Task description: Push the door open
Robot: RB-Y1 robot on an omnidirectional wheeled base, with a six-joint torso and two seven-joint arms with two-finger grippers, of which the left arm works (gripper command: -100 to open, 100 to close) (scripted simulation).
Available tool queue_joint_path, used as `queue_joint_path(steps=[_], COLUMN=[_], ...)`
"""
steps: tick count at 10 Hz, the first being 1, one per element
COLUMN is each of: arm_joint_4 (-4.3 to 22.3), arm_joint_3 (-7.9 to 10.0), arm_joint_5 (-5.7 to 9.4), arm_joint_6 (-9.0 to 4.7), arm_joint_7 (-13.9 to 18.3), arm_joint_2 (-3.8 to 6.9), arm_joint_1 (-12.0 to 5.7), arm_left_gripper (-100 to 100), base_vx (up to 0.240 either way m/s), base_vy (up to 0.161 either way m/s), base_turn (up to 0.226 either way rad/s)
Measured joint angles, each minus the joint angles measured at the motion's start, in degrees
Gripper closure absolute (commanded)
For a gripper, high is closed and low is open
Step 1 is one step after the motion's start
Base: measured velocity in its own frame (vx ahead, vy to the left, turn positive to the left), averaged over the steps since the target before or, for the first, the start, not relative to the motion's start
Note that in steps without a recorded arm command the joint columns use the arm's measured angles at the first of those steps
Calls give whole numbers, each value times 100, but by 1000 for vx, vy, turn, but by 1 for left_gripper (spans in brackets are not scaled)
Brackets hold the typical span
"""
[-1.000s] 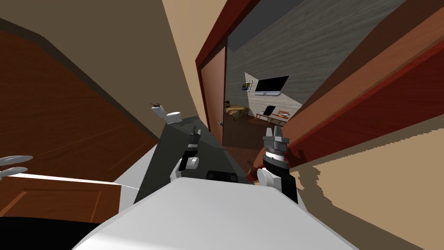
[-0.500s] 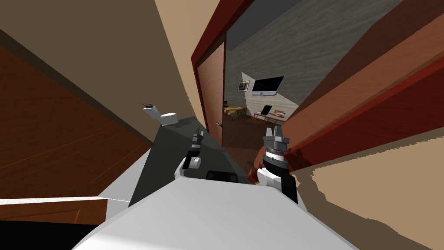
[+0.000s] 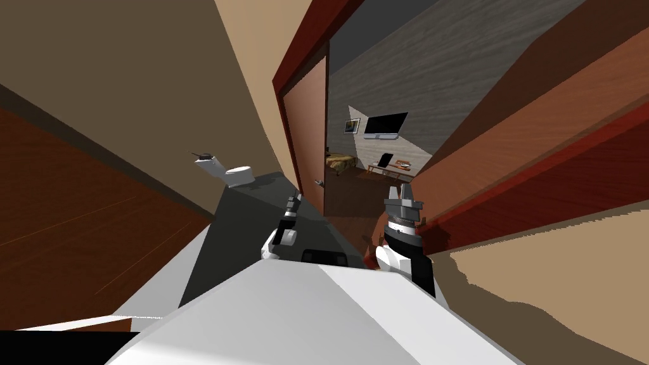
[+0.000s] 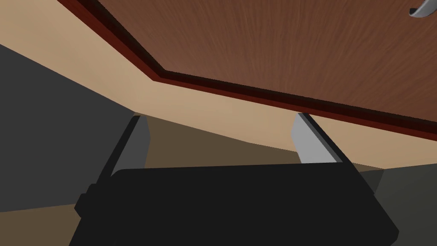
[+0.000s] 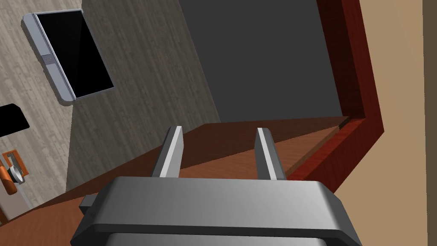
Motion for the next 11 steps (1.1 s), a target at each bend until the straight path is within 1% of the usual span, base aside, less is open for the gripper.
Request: queue_joint_path(steps=[2,4,5,8,11], arm_joint_4=[289,623,780,1302,1815], arm_joint_3=[-63,-124,-169,-265,-373], arm_joint_5=[-7,-16,-32,-48,-75], arm_joint_6=[-71,-147,-186,-322,-464], arm_joint_7=[68,126,137,218,281], arm_joint_2=[43,72,56,92,96], arm_joint_1=[-98,-236,-298,-503,-696], arm_left_gripper=[-100,-100,-100,-100,-100], base_vx=[78,72,68,78,72], base_vy=[96,74,92,90,98], base_turn=[-98,-104,-104,-112,-105])
